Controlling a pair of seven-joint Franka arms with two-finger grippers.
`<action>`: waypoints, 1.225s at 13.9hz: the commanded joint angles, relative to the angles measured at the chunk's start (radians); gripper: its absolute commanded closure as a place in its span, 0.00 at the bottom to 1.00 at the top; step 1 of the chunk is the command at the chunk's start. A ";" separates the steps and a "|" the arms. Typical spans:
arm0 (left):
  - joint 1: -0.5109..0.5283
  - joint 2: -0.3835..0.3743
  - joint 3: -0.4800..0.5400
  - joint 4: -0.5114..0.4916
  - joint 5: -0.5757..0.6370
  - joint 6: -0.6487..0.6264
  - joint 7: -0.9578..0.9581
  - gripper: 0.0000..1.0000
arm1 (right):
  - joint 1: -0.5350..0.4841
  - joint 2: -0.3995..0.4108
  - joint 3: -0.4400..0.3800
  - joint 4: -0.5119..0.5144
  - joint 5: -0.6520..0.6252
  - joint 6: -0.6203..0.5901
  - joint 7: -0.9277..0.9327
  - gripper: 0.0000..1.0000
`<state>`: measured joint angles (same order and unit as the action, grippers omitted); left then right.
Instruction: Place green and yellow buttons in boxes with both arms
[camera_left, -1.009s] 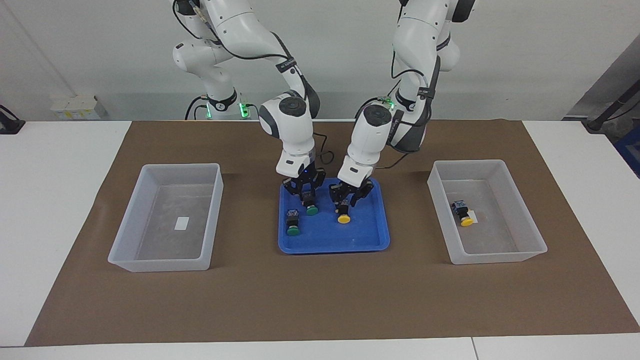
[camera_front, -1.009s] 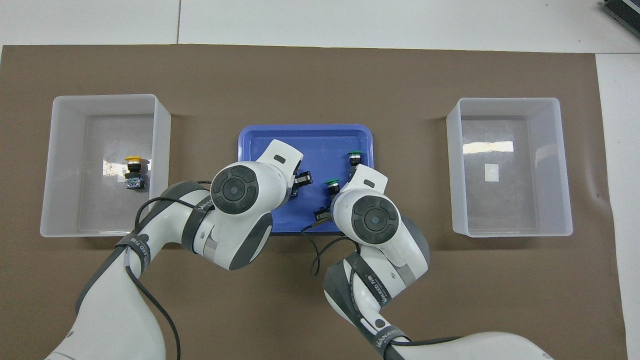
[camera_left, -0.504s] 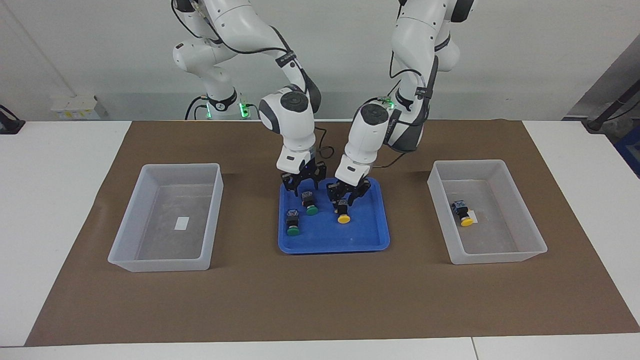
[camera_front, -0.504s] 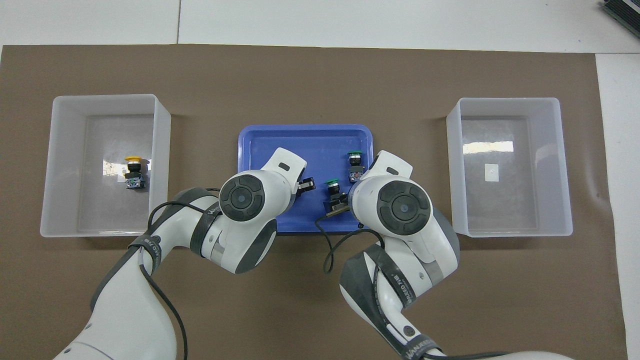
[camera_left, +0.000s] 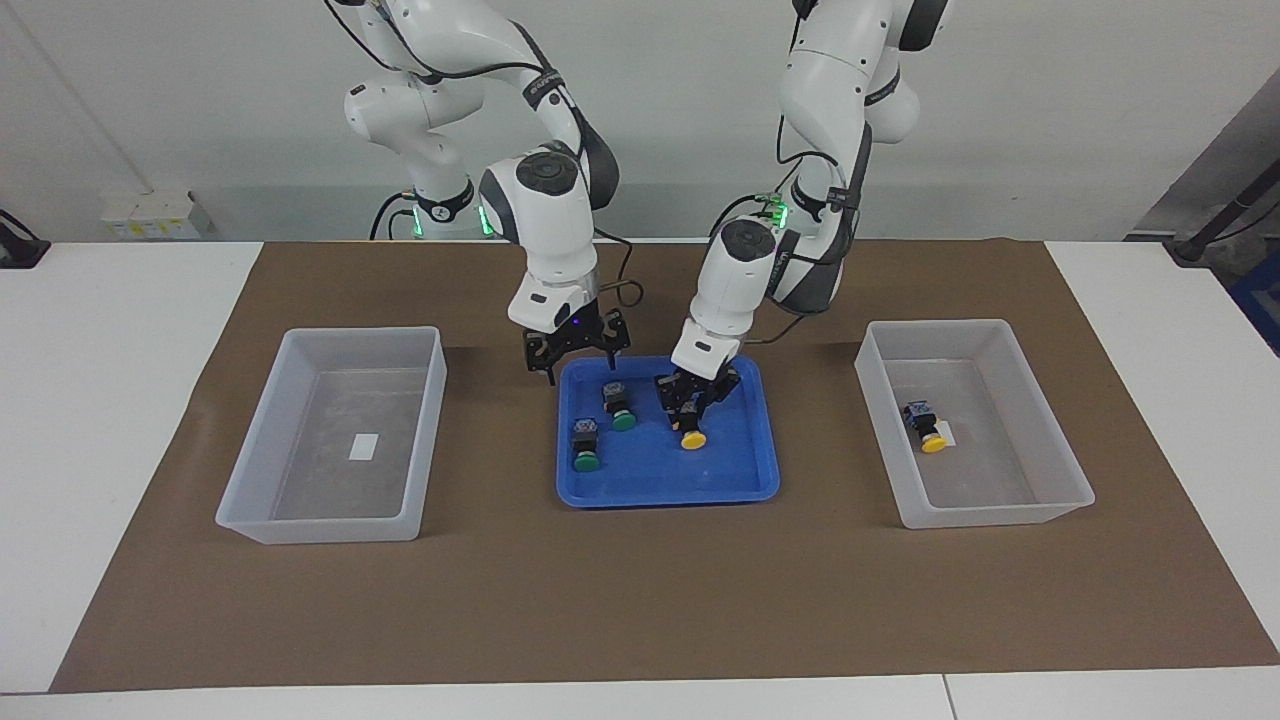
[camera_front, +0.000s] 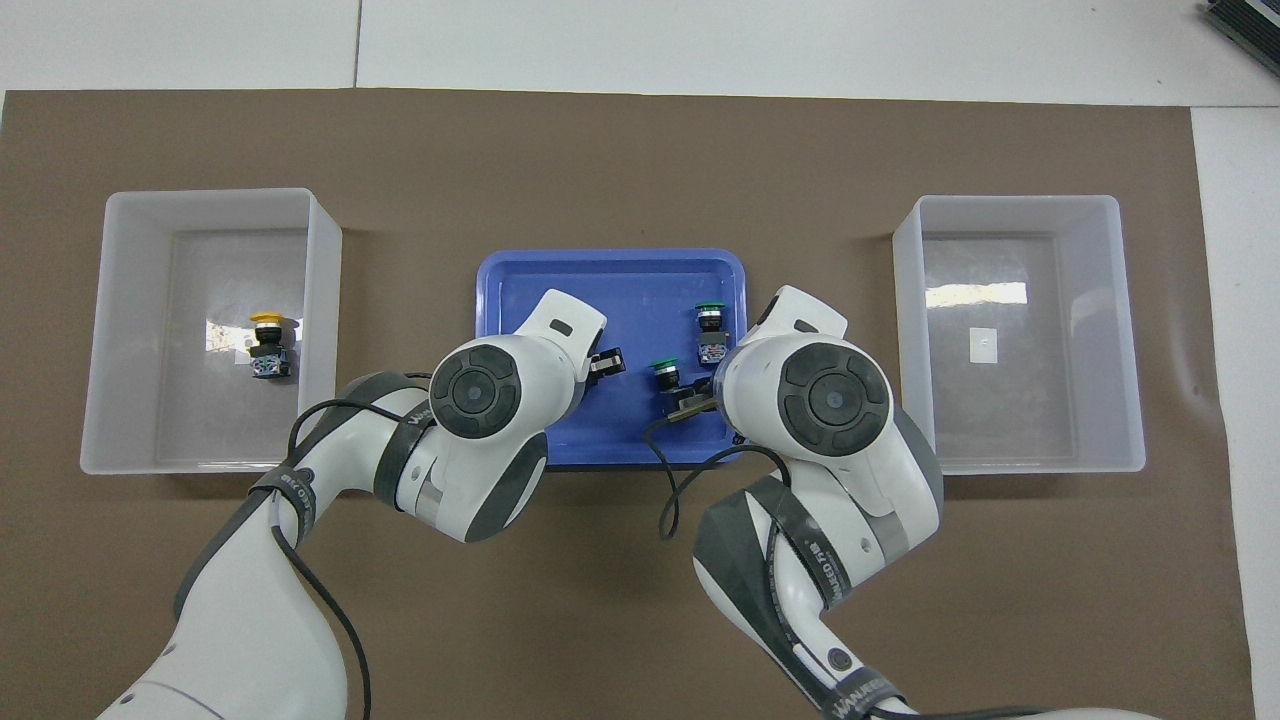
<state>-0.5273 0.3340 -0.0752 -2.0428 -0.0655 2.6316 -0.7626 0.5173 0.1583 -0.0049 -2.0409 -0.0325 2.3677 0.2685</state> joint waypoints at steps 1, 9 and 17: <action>0.029 0.019 0.003 0.050 -0.007 0.002 0.009 1.00 | -0.003 0.020 0.008 -0.027 -0.012 0.077 -0.022 0.00; 0.124 0.019 0.002 0.248 -0.004 -0.235 0.022 1.00 | 0.055 0.138 0.006 -0.041 -0.027 0.243 0.012 0.00; 0.268 -0.003 0.009 0.386 0.000 -0.519 0.213 1.00 | 0.058 0.133 0.005 -0.042 -0.076 0.249 0.063 1.00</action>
<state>-0.2906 0.3426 -0.0655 -1.6837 -0.0650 2.1862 -0.6144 0.5851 0.3201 -0.0011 -2.0742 -0.0848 2.6108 0.2948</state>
